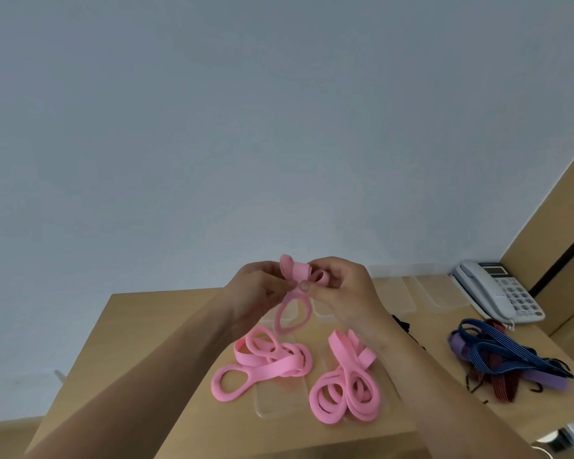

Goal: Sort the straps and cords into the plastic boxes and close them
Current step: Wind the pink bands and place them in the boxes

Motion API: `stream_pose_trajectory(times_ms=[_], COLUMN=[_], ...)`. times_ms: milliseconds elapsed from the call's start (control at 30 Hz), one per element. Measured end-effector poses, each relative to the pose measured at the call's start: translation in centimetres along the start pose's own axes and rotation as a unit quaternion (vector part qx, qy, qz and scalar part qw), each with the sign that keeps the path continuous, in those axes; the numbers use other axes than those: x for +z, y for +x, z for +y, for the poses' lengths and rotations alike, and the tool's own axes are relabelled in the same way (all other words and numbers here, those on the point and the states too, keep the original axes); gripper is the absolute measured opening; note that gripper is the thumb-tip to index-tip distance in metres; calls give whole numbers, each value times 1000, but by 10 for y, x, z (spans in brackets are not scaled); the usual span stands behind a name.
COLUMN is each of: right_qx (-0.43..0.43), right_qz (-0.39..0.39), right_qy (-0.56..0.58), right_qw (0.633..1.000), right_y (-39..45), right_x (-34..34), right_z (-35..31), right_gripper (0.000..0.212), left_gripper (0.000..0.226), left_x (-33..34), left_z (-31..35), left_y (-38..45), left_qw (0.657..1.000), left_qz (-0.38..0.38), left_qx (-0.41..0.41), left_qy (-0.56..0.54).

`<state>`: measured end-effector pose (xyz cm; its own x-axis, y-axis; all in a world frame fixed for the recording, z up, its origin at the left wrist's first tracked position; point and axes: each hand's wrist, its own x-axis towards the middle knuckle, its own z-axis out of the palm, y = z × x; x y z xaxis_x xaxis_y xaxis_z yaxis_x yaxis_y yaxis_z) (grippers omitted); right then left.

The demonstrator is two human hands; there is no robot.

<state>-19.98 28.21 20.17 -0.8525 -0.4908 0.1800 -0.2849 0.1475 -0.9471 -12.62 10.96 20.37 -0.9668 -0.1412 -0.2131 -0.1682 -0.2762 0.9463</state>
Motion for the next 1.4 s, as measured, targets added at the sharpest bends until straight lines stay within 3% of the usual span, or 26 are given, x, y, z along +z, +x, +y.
stream_pose_trajectory(times_ms=[200, 367, 467, 567, 700, 800, 867, 1000, 1167, 1233, 1400], right_qx=[7, -21, -36, -53, -50, -14, 3, 45, 42, 40, 13], right_qz=[30, 33, 31, 32, -18, -63, -39, -4, 17, 33, 49], right_qy=[45, 20, 22, 9, 24, 74, 70, 49, -2, -8, -33], right_qw=[999, 999, 999, 998, 998, 995, 997, 998, 999, 999, 998], right_y=[-2, -4, -6, -8, -13, -16, -15, -12, -12, -13, -17], right_x=[5, 11, 18, 28, 36, 42, 50, 66, 82, 89, 99], right_z=[-3, -5, -6, -6, -7, -11, -12, -8, -8, -8, -7], right_gripper=[24, 32, 40, 44, 43, 23, 17, 38, 38, 38, 38], left_gripper=[34, 35, 47, 42, 41, 43, 47, 57, 64, 62, 40], left_x=[-6, -13, -17, -22, -32, -43, -50, -63, -72, -76, -87], left_z=[1, 4, 8, 9, 10, 9, 7, 4, -3, -5, -10], left_y=[-4, -11, -14, -15, -18, -20, -21, -23, -30, -33, -40], left_qw=[997, 995, 996, 996, 994, 994, 995, 997, 1000, 1000, 994], left_qz=[-31, -94, -79, -66, -68, -68, -67, -54, -18, -6, -63], left_qx=[-46, -43, -39, -35, -28, -12, -4, 11, 13, -2, -53], left_qy=[43, 4, 3, -39, -77, -84, -74, -46, 1, -1, -78])
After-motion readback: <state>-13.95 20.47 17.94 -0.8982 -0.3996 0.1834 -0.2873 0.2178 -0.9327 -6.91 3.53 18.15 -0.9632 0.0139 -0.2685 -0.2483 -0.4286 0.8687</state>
